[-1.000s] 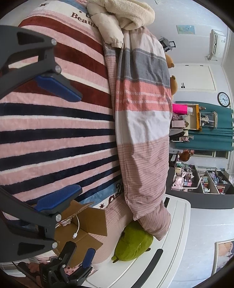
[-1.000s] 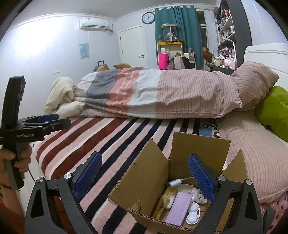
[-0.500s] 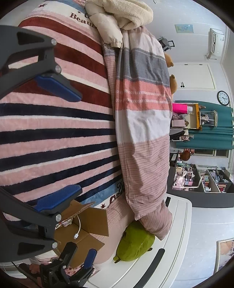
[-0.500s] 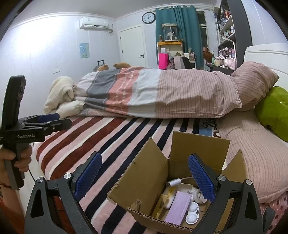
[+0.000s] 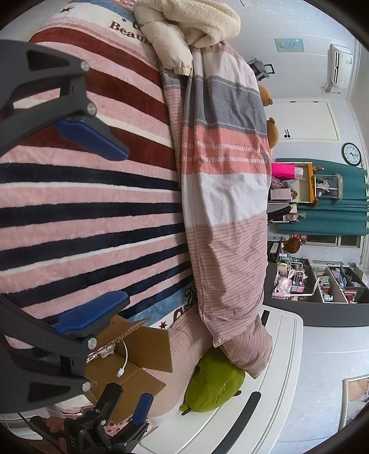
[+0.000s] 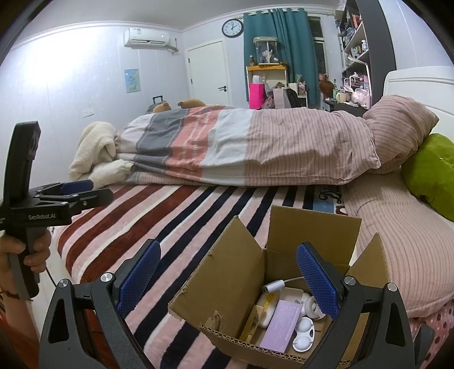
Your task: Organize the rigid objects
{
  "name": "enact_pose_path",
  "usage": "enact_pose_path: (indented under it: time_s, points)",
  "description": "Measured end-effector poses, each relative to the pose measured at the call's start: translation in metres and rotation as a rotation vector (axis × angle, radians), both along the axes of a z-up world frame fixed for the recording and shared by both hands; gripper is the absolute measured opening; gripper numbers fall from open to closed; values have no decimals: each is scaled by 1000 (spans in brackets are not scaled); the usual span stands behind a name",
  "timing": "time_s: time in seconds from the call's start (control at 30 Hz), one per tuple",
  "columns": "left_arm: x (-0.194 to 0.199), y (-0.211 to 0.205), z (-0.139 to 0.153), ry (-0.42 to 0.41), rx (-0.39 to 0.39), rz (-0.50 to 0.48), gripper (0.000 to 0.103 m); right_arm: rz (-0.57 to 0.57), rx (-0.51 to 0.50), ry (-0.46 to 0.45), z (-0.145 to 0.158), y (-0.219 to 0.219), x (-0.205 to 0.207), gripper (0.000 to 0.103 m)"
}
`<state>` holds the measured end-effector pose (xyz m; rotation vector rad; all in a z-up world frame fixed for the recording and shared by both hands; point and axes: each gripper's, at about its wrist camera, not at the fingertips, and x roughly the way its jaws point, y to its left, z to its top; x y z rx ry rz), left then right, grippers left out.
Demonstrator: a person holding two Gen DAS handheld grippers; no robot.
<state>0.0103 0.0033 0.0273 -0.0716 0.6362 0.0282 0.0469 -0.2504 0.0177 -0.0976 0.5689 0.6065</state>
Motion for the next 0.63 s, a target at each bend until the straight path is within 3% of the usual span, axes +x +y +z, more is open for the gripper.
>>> enact_pose_path:
  time_s: [0.63]
  points:
    - [1,0,0,1,3,-2,92,-1,-1,2,-1,-1,-1,96]
